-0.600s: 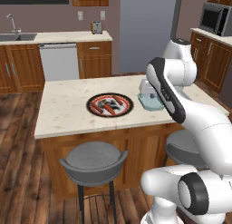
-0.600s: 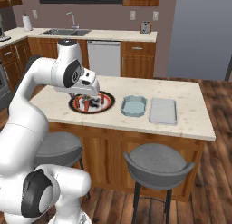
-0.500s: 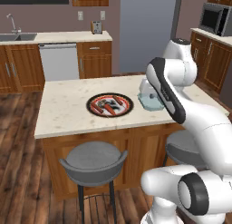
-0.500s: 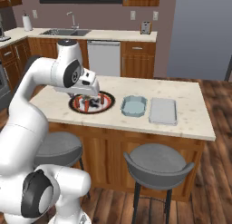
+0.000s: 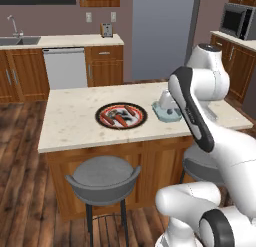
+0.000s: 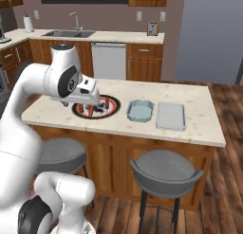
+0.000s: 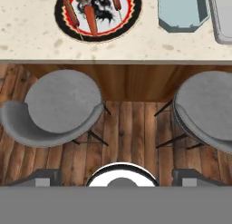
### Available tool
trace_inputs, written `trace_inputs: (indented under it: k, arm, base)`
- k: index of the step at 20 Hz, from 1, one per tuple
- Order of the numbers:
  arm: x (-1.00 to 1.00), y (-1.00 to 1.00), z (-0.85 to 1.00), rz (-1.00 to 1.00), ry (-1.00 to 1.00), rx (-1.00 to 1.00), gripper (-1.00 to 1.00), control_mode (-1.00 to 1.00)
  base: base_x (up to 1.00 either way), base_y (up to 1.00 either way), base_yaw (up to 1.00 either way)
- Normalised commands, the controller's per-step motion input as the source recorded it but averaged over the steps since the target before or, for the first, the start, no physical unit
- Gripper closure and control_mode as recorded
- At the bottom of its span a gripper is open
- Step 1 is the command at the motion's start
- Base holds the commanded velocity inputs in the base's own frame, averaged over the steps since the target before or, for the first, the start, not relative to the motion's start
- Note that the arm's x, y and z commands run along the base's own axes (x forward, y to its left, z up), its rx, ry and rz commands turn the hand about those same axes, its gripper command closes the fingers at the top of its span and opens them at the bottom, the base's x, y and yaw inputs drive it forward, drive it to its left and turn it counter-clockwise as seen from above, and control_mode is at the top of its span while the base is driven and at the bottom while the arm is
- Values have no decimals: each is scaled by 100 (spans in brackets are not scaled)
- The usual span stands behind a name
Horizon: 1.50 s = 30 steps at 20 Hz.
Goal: Place one cooked food and one vegetable from the large plate to each tupperware container.
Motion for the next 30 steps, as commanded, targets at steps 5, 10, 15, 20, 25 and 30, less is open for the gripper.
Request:
trace_inputs:
  k: [5, 10, 15, 20, 25, 30]
  arm:
    - [-62, 3, 8, 0, -14, 1, -100, -100]
    - [-10, 2, 8, 0, -6, 0, -100, 100]
    - [0, 0, 0, 0, 0, 0, -100, 100]
    - [0, 0, 0, 0, 0, 0, -100, 100]
    - [0, 0, 0, 0, 0, 0, -100, 100]
    - [0, 0, 0, 0, 0, 0, -100, 100]
  base:
    - [0, 0, 0]
    - [60, -2, 0]
    - [100, -71, 2]
    - [57, -100, 6]
    - [59, -100, -8]
    - [100, -46, 8]
